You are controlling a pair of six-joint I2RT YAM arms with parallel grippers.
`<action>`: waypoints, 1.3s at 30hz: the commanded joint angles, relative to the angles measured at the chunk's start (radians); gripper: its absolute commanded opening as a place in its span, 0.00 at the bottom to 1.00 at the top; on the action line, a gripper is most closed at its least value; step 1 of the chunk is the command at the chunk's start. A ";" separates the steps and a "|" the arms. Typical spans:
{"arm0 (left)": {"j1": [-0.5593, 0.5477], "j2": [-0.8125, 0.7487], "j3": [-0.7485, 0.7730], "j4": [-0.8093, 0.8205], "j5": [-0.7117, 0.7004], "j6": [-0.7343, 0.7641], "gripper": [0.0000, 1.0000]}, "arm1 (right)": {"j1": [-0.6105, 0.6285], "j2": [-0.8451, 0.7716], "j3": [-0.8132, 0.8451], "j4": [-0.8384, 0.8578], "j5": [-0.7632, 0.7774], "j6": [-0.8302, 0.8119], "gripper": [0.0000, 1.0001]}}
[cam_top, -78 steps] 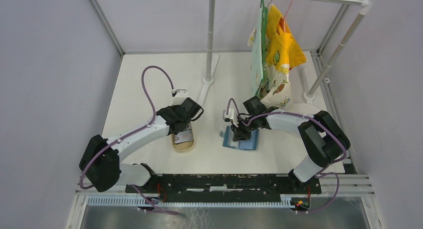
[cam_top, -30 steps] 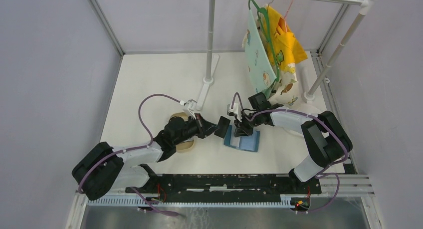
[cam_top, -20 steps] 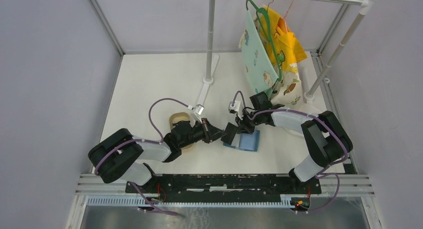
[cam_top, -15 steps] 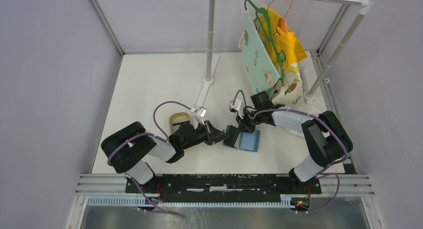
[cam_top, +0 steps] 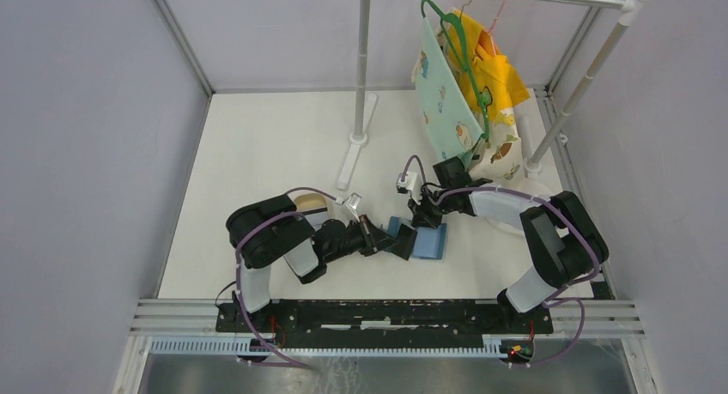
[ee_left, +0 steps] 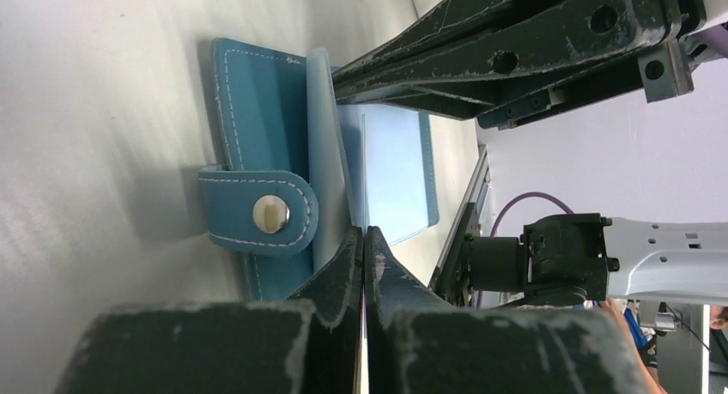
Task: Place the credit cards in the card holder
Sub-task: Insert the credit card into the card holder.
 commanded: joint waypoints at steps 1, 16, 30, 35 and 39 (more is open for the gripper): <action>-0.025 -0.025 0.039 0.002 -0.076 -0.018 0.02 | -0.004 -0.061 0.022 -0.029 0.023 -0.070 0.08; -0.066 -0.051 0.099 -0.179 -0.139 0.019 0.02 | -0.008 -0.219 0.047 -0.210 0.147 -0.334 0.30; -0.079 -0.099 0.201 -0.460 -0.180 0.140 0.02 | -0.018 -0.323 -0.112 -0.256 0.358 -0.365 0.42; -0.102 -0.120 0.239 -0.543 -0.213 0.187 0.02 | -0.019 -0.296 -0.154 -0.241 0.412 -0.363 0.44; -0.104 -0.125 0.266 -0.593 -0.207 0.213 0.02 | -0.018 -0.267 -0.154 -0.238 0.416 -0.370 0.44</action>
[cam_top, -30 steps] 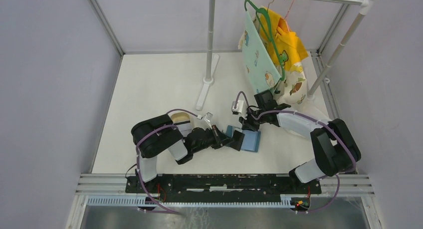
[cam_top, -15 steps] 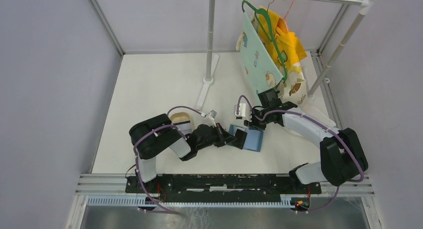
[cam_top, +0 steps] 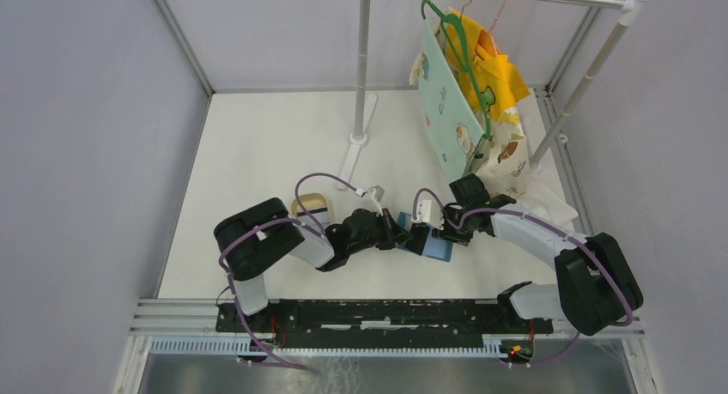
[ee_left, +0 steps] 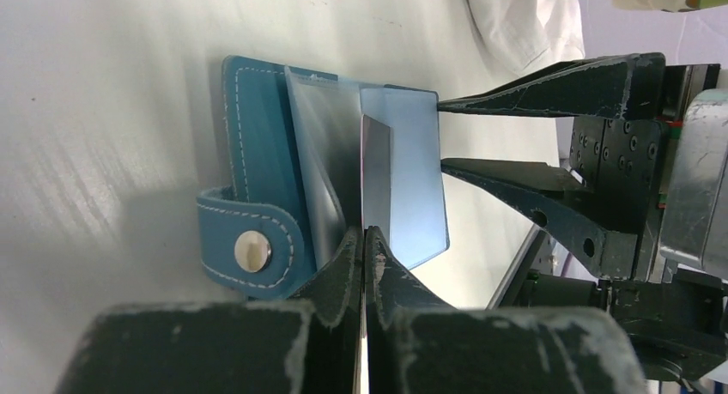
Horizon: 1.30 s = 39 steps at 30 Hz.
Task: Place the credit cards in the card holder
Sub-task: Insert the credit card into the card holder.
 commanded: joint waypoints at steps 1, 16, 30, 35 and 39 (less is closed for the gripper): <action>-0.008 -0.021 0.045 -0.117 -0.033 0.102 0.02 | -0.002 0.027 -0.001 0.040 0.051 -0.002 0.44; -0.007 -0.021 0.174 -0.344 -0.077 0.173 0.02 | -0.003 0.054 -0.003 0.059 0.041 -0.006 0.44; -0.021 -0.002 0.137 -0.250 -0.053 0.117 0.02 | -0.003 0.062 -0.004 0.052 0.016 -0.001 0.44; -0.039 0.013 0.142 -0.251 -0.051 0.097 0.02 | -0.003 0.062 -0.004 0.052 0.011 0.000 0.44; -0.043 0.025 0.140 -0.255 -0.055 0.066 0.02 | -0.002 0.065 -0.004 0.050 0.009 0.000 0.44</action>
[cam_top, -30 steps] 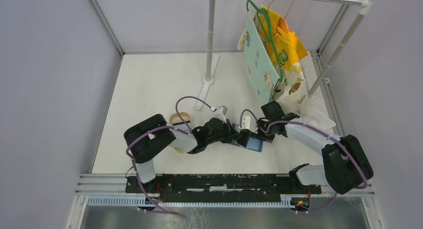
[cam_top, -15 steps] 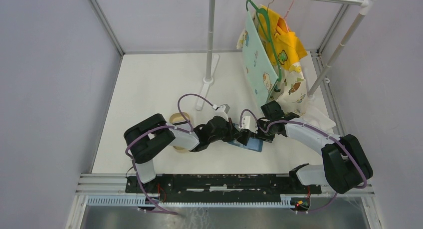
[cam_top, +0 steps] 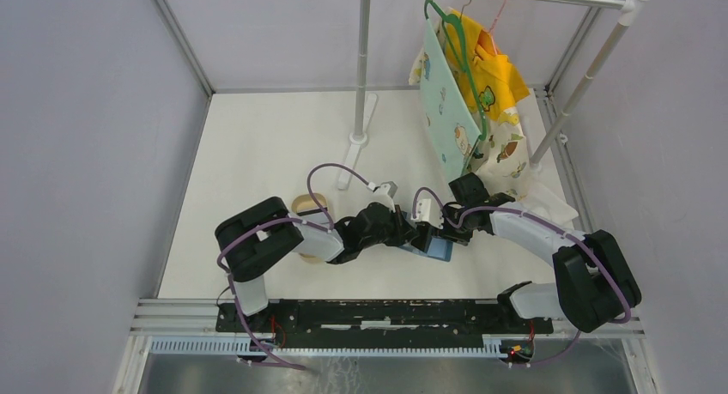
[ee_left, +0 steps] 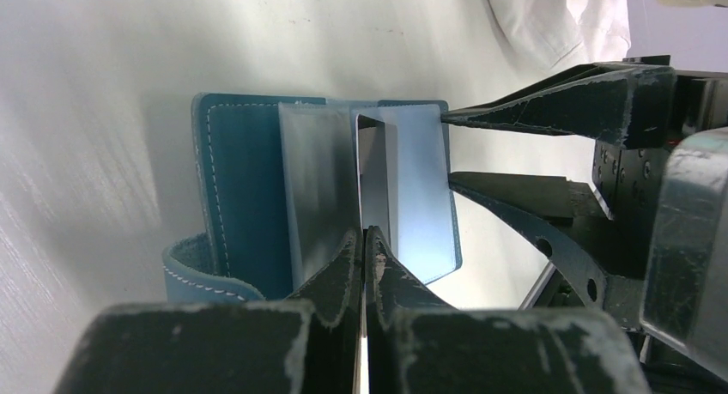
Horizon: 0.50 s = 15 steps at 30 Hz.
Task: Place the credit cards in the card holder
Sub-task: Insert the credit card into the card holder.
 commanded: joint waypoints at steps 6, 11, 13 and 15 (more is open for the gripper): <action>-0.016 0.047 -0.013 -0.015 -0.015 -0.061 0.02 | -0.002 0.043 -0.017 0.050 0.007 -0.009 0.44; -0.017 0.062 -0.013 -0.008 -0.021 -0.083 0.02 | 0.000 0.045 -0.018 0.050 0.006 -0.008 0.44; -0.020 0.064 -0.016 -0.003 -0.032 -0.097 0.02 | -0.001 0.046 -0.017 0.050 0.005 -0.008 0.44; -0.023 0.065 -0.024 0.012 -0.046 -0.113 0.02 | -0.002 0.046 -0.017 0.049 0.005 -0.008 0.44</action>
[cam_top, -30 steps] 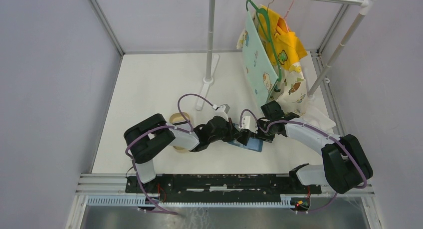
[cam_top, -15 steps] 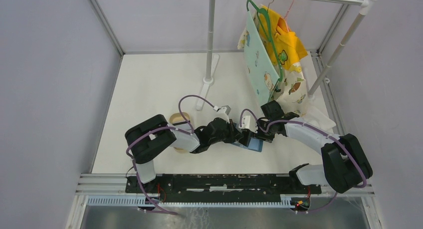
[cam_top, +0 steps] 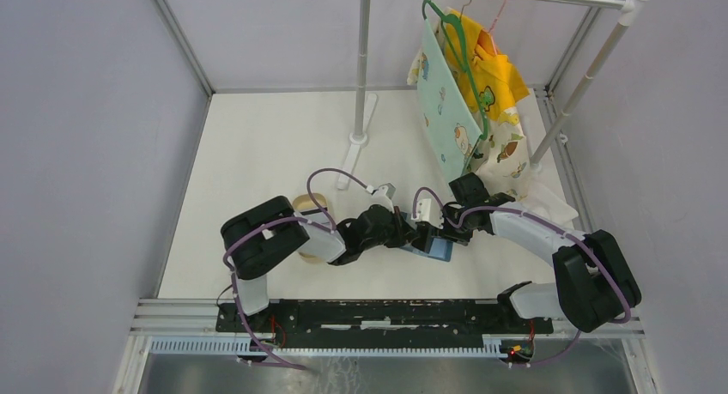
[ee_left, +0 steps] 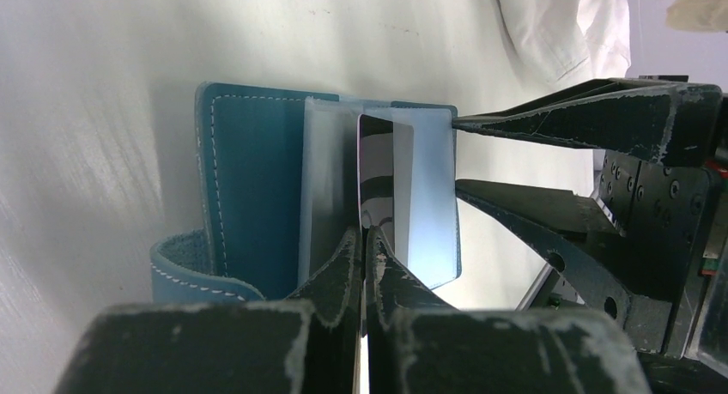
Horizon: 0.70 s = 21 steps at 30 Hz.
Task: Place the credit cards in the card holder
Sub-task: Insert the credit card into the card holder.
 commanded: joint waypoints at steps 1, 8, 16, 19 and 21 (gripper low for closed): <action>-0.021 0.028 -0.029 -0.005 -0.045 -0.048 0.02 | -0.002 0.045 -0.018 0.050 0.008 -0.007 0.44; -0.040 0.044 -0.036 0.041 -0.062 -0.082 0.02 | -0.001 0.046 -0.018 0.050 0.009 -0.006 0.44; -0.060 0.063 -0.017 0.043 -0.055 -0.086 0.03 | -0.001 0.048 -0.018 0.050 0.009 -0.006 0.44; -0.062 0.066 -0.011 0.042 -0.045 -0.084 0.05 | -0.002 0.048 -0.018 0.050 0.008 -0.006 0.44; -0.065 0.070 -0.003 0.043 -0.037 -0.080 0.10 | 0.000 0.050 -0.018 0.049 0.008 -0.006 0.44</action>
